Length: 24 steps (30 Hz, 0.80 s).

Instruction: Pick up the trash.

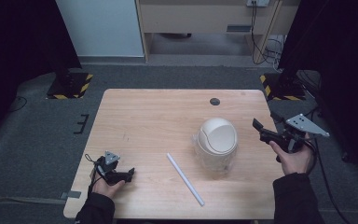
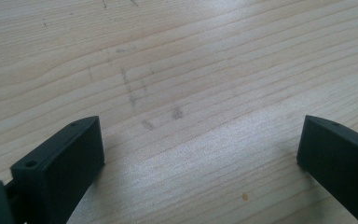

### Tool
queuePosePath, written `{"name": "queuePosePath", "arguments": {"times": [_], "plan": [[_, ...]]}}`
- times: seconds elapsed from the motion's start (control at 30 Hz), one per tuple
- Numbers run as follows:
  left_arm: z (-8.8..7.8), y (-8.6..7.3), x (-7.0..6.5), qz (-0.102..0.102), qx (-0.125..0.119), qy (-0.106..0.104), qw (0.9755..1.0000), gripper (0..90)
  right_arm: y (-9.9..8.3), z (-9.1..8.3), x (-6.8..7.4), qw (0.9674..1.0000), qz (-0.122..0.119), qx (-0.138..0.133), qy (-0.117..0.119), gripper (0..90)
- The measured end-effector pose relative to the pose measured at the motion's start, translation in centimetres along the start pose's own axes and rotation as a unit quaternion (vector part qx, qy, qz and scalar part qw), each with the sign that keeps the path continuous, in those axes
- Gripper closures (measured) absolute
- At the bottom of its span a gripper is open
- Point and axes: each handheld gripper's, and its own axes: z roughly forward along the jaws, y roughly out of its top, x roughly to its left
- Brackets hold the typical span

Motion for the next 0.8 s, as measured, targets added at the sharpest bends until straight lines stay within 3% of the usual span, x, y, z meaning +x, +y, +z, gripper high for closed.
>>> {"name": "queuePosePath", "arguments": {"times": [0.33,0.53,0.8], "plan": [[0.0,0.0,0.0,-0.001,0.000,0.000,1.0000,0.0,-0.2,2.3,2.4,0.9992,-0.006,0.013,0.038,19.1],[0.0,0.0,-0.1,0.000,0.000,0.000,1.0000,0.0,-2.2,3.7,4.0,0.9965,-0.015,0.046,0.068,19.2],[0.0,0.0,-0.1,0.000,0.000,0.000,1.0000,0.0,-4.5,4.0,4.3,0.9935,-0.009,0.076,0.085,18.1]]}}
